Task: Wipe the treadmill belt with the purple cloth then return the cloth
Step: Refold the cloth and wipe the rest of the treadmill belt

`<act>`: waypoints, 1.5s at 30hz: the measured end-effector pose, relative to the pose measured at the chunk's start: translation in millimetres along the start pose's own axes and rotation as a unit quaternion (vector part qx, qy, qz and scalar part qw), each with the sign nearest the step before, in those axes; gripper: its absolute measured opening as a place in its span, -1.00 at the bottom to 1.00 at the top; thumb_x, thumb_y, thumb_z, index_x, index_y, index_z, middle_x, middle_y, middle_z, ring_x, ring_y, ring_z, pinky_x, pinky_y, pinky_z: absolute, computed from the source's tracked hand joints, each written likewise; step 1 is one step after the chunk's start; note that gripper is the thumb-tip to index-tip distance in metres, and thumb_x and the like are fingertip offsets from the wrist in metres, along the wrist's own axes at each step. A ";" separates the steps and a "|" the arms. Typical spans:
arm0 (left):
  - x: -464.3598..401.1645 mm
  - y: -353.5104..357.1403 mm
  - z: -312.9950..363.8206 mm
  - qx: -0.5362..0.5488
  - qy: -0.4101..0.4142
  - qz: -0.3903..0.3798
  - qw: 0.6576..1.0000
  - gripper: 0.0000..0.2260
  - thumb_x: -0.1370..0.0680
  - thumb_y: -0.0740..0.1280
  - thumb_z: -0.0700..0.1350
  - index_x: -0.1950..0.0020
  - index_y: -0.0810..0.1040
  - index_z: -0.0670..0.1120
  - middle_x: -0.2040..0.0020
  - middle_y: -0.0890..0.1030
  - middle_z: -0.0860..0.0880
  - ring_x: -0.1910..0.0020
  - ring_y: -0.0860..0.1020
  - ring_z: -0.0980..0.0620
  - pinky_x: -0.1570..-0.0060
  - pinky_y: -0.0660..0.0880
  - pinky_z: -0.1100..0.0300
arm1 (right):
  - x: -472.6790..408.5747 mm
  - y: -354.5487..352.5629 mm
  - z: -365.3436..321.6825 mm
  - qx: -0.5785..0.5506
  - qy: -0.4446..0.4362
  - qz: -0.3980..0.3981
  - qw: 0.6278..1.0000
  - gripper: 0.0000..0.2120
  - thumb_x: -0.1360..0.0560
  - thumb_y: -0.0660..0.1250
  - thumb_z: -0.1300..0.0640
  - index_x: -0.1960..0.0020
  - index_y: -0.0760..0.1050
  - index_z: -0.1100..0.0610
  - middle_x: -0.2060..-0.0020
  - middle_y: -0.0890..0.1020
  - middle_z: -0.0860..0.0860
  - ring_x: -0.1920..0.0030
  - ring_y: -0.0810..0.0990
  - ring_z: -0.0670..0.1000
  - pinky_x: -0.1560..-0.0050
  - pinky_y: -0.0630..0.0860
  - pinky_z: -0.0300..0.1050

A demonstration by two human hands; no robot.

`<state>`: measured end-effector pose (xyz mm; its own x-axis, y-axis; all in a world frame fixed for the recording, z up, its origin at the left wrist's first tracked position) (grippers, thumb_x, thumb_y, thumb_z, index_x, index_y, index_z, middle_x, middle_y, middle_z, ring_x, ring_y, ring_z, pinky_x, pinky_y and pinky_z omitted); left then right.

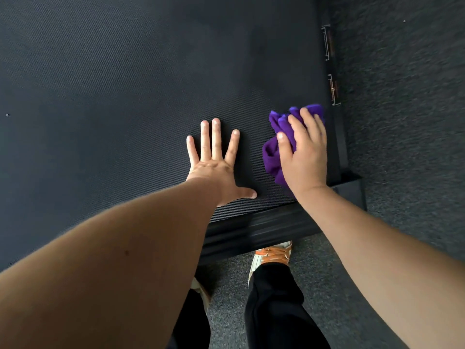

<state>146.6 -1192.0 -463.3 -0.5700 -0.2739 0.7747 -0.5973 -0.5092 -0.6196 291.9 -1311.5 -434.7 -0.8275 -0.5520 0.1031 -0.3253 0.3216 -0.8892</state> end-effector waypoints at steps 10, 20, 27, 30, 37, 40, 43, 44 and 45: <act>-2.6 -1.2 -0.1 -0.007 -0.011 -0.019 1.000 0.29 -0.23 0.26 0.63 -0.52 -0.54 0.04 -0.46 -0.62 -0.22 -0.44 -0.61 -0.25 -0.42 -0.45 -0.36 | 40.4 -8.7 7.6 0.060 -0.080 -0.081 0.992 -0.63 -0.58 0.33 0.13 -0.37 0.49 0.15 -0.45 0.40 0.12 -0.49 0.25 0.21 -0.50 0.25 0.15; -1.8 -0.8 0.3 -0.010 -0.007 0.002 1.000 0.29 -0.24 0.27 0.62 -0.52 -0.54 0.04 -0.47 -0.61 -0.22 -0.44 -0.61 -0.24 -0.40 -0.47 -0.33 | -4.9 -9.5 11.4 -0.007 0.020 0.015 1.000 -0.72 -0.59 0.26 0.14 -0.25 0.58 0.16 -0.39 0.46 0.17 -0.43 0.32 0.28 -0.47 0.21 0.06; 12.4 -8.5 -2.4 0.017 0.015 0.064 0.998 0.18 -0.26 0.06 0.68 -0.60 -0.39 0.04 -0.55 -0.50 -0.18 -0.51 -0.54 -0.16 -0.51 -0.36 -0.28 | 30.5 12.9 -39.3 -0.029 -0.171 -0.092 0.981 -0.75 -0.54 0.37 0.22 -0.21 0.61 0.19 -0.34 0.52 0.16 -0.43 0.35 0.21 -0.48 0.27 0.05; 26.7 -10.1 -1.8 0.032 0.041 0.077 0.996 0.14 -0.27 -0.02 0.65 -0.64 -0.24 0.01 -0.61 -0.40 -0.14 -0.56 -0.46 -0.13 -0.54 -0.32 -0.23 | 52.9 4.0 -52.9 -0.040 -0.224 -0.102 0.968 -0.69 -0.53 0.40 0.20 -0.26 0.58 0.20 -0.35 0.51 0.17 -0.43 0.31 0.15 -0.47 0.29 0.16; 51.6 -6.5 11.4 0.140 0.015 0.132 0.981 -0.02 -0.42 0.24 0.50 -0.64 0.06 -0.05 -0.60 0.13 -0.12 -0.59 0.04 -0.12 -0.58 -0.02 -0.05 | 66.0 -29.8 -3.6 -0.132 0.155 -0.070 0.977 -0.44 -0.55 0.24 0.01 -0.50 0.29 0.15 -0.46 0.38 0.15 -0.46 0.31 0.12 -0.47 0.24 0.04; 53.6 -1.3 21.3 0.259 -0.021 0.100 0.960 -0.05 -0.44 0.43 0.32 -0.64 0.05 -0.04 -0.46 0.38 -0.09 -0.47 0.31 -0.09 -0.50 0.23 -0.01 | 78.5 -23.8 7.2 -0.115 0.208 -0.151 0.959 -0.46 -0.53 0.31 0.03 -0.48 0.33 0.12 -0.34 0.50 0.10 -0.34 0.45 0.10 -0.34 0.36 0.01; 53.1 4.1 32.0 0.372 -0.041 0.075 0.924 -0.09 -0.42 0.55 0.10 -0.62 0.09 -0.01 -0.36 0.49 -0.11 -0.36 0.47 -0.09 -0.38 0.40 0.00 | 78.7 -22.1 2.1 -0.107 0.186 -0.180 0.960 -0.57 -0.51 0.37 0.00 -0.34 0.49 0.11 -0.16 0.55 0.07 -0.24 0.49 0.11 -0.22 0.39 -0.07; 53.1 3.5 34.6 0.384 -0.042 0.080 0.919 -0.17 -0.44 0.53 0.02 -0.59 0.15 -0.01 -0.29 0.53 -0.11 -0.29 0.52 -0.09 -0.32 0.44 0.02 | 76.4 -22.8 -0.7 -0.113 0.182 -0.180 0.960 -0.62 -0.50 0.39 -0.01 -0.27 0.53 0.10 -0.08 0.55 0.04 -0.19 0.50 0.10 -0.16 0.39 -0.10; 53.6 2.2 36.5 0.389 -0.041 0.085 0.916 -0.27 -0.47 0.50 -0.05 -0.55 0.22 -0.01 -0.20 0.56 -0.10 -0.21 0.56 -0.09 -0.26 0.47 0.05 | 74.6 -22.3 -2.4 -0.124 0.184 -0.182 0.958 -0.65 -0.48 0.42 -0.04 -0.19 0.55 0.10 -0.02 0.53 0.00 -0.13 0.51 0.07 -0.09 0.38 -0.15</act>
<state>135.3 -1237.6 -418.5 -0.5548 -0.4478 0.7012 0.0976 -0.8720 -0.4796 236.4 -1358.0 -406.2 -0.7295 -0.3687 0.5762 -0.6834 0.3571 -0.6367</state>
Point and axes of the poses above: each hand's wrist, its own x-axis away from the middle knuckle, its own y-axis out of the palm, z = x × y, the point moved 7 cm from there along -x, towards the middle knuckle
